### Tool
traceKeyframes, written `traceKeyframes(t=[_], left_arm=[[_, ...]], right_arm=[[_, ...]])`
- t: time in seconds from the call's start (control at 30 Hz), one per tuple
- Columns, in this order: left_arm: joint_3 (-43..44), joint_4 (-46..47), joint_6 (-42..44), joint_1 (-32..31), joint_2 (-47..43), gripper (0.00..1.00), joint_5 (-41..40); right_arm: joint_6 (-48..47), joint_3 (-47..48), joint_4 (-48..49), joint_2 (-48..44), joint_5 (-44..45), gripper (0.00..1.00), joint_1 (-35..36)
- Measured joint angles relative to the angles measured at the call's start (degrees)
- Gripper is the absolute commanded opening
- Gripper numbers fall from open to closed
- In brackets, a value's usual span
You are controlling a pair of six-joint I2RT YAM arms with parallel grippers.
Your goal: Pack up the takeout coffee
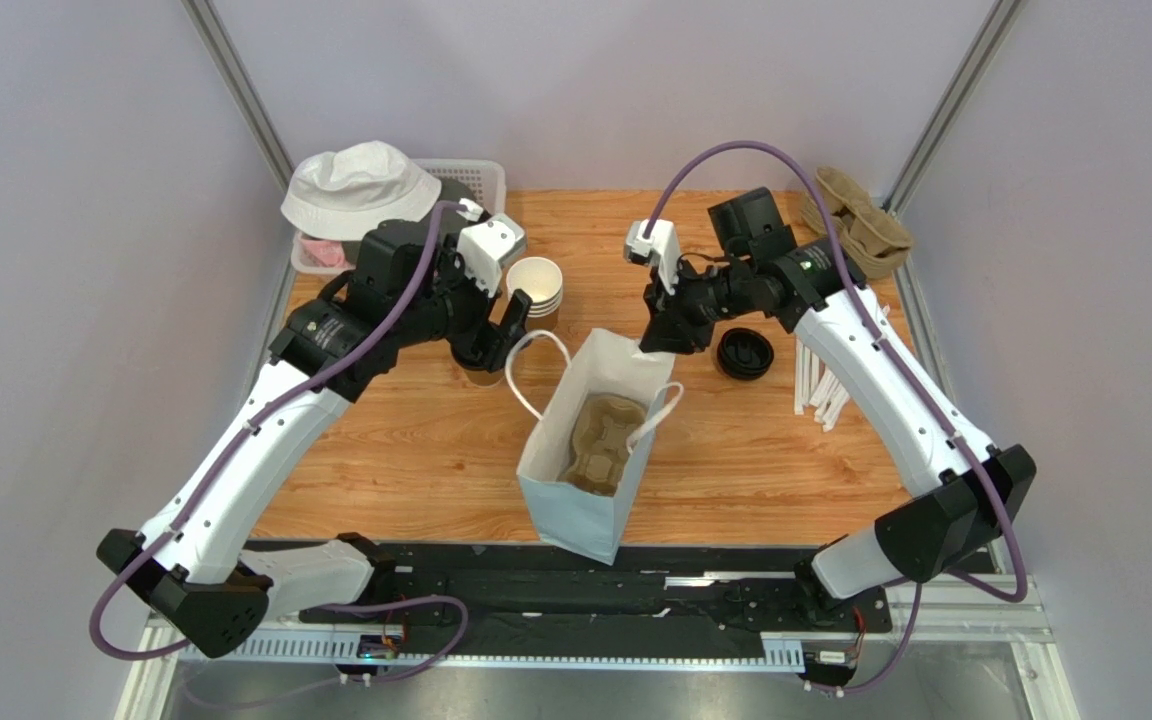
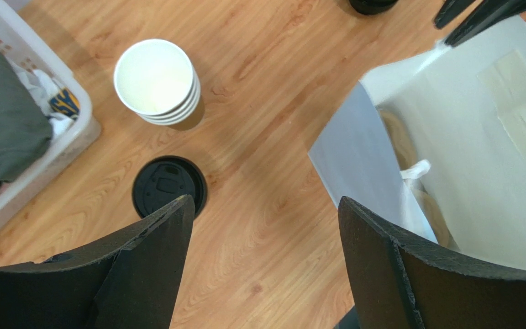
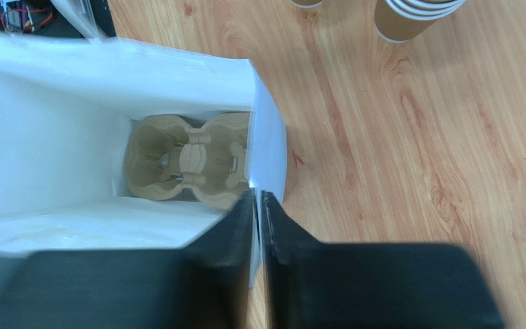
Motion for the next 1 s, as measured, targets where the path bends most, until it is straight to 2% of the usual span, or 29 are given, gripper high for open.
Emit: traceKeyframes(t=[0.03,0.07,0.17,0.43,0.67,0.8,0.83,0.9,0.93,0.97,1.0], left_arm=[[-0.55,0.02,-0.28,0.00,-0.04,0.85,0.37],[-1.20,0.09,-0.68,0.00,-0.13,0.84,0.72],[-3.56,0.87,-1.73,0.00,-0.72,0.82,1.70],[-8.83,4.20,-3.69,0.00,-4.50,0.79,2.25],[-12.74,8.13,-3.87,0.00,-7.50,0.78,2.91],[-13.68,9.22,-3.39,0.00,-8.48,0.78,1.88],[-13.86,9.44,-3.34,0.00,-8.61,0.79,1.51],[-14.19,9.92,-3.32,0.26,-8.70,0.78,0.94],[-14.34,10.12,-3.45,0.59,-8.63,0.79,0.85],[-14.40,10.21,-3.58,0.98,-8.55,0.78,0.74],[-14.40,10.32,-3.76,1.77,-8.35,0.78,0.79]], right_arm=[[-0.33,0.59,-0.11,-0.31,0.13,0.41,0.00],[-0.42,0.98,-0.33,-0.57,0.35,0.51,0.00],[-0.94,2.45,-1.29,-0.96,1.22,0.59,0.00],[-0.76,6.95,-1.86,-4.33,1.53,0.53,0.42],[-0.94,5.75,-1.38,-7.67,2.01,0.69,4.09],[-1.16,5.64,-0.46,-4.81,3.89,0.71,4.46],[-1.22,5.62,-0.26,-3.69,4.50,0.71,4.46],[-1.51,5.25,0.17,-1.68,5.38,0.63,4.44],[-1.73,4.87,0.33,-0.92,5.64,0.57,4.44],[-2.03,4.48,0.52,-0.39,5.84,0.44,4.44],[-2.40,3.98,0.55,0.13,5.99,0.38,4.46]])
